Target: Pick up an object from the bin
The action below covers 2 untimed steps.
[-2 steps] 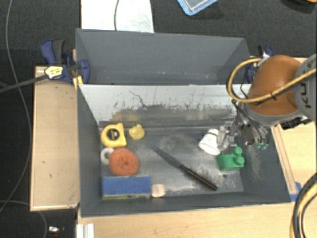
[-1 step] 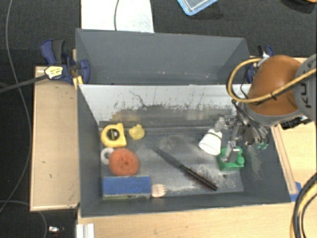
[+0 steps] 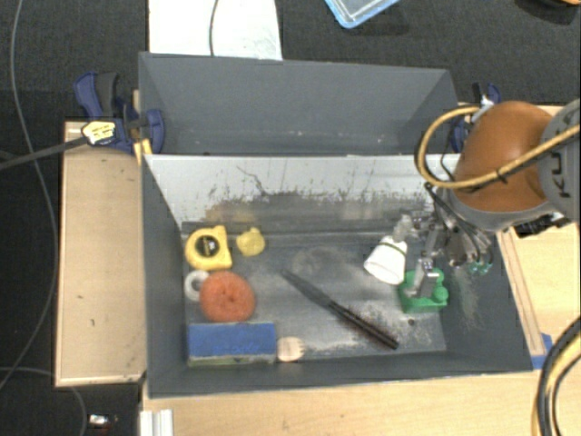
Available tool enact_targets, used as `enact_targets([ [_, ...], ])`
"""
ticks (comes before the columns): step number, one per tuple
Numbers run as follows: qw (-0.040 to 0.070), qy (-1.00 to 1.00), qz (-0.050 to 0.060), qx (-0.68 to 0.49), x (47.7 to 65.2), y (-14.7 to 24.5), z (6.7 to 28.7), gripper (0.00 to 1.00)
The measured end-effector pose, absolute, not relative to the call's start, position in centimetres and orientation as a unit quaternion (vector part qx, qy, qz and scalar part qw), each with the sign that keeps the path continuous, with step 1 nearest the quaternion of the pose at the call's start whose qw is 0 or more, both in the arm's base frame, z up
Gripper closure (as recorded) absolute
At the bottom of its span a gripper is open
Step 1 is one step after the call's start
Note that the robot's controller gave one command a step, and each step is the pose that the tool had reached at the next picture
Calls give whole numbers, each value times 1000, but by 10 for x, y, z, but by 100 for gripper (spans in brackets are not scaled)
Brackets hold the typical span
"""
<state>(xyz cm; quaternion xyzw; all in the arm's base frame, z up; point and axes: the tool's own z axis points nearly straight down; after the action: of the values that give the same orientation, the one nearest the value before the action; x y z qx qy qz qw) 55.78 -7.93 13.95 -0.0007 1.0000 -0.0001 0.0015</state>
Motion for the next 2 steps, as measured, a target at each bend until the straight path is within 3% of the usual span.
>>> enact_targets([
  [1, 5, 999, 0, 38, 532, -83, 88, 0],
  [2, 11, 1000, -1, -3, 498, -78, 73, 0],
])
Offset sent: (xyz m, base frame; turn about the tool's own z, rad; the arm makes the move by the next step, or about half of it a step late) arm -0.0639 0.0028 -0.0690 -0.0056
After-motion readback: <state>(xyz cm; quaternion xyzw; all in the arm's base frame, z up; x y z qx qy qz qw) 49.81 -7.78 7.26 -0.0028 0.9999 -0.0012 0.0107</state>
